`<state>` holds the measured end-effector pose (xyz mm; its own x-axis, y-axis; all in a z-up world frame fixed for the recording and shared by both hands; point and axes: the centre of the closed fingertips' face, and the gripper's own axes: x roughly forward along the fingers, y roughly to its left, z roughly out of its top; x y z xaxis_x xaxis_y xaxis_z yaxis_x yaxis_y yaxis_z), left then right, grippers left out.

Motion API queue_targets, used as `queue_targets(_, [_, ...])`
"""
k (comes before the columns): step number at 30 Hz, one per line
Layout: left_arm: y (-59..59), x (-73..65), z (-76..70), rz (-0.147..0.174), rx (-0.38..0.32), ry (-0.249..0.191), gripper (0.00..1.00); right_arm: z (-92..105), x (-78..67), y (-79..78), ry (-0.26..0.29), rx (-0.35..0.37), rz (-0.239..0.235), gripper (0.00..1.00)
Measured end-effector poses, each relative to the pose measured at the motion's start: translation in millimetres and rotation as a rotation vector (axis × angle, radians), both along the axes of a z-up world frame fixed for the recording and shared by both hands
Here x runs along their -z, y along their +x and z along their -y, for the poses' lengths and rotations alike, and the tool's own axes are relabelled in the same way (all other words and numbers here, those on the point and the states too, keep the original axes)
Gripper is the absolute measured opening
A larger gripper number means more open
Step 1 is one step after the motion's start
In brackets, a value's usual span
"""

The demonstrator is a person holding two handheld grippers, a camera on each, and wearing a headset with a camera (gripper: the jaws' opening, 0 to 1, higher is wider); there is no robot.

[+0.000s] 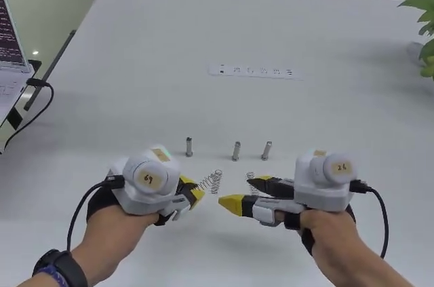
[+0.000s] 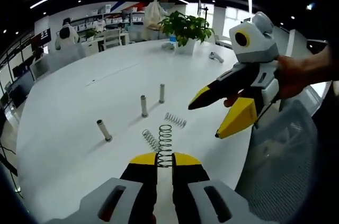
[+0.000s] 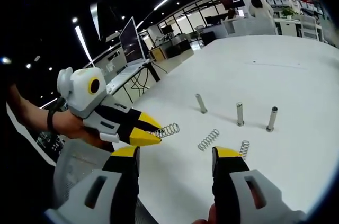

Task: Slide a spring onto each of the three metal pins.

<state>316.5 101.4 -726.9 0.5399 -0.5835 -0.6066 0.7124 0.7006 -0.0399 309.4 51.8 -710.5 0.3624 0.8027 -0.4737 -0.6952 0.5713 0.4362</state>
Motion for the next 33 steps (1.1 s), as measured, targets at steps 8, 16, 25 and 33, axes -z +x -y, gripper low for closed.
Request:
queue_targets(8, [-8.9,-2.0,11.3,0.007,0.036,-0.003,0.02,-8.4,2.1,1.5,0.037,-0.006,-0.035,0.48])
queue_targets(16, [-15.6,-2.8,20.4,0.007,0.063,-0.008,0.02,-16.2,3.8,-0.5,0.063,-0.019,-0.069,0.43])
queue_targets(25, [-21.4,-4.6,26.4,0.010,0.079,-0.013,0.02,-19.3,6.4,-3.0,0.087,-0.017,-0.100,0.36])
queue_targets(33, [-23.7,-7.7,29.3,0.019,0.086,-0.017,0.02,-20.1,7.0,-6.5,0.097,-0.021,-0.116,0.29])
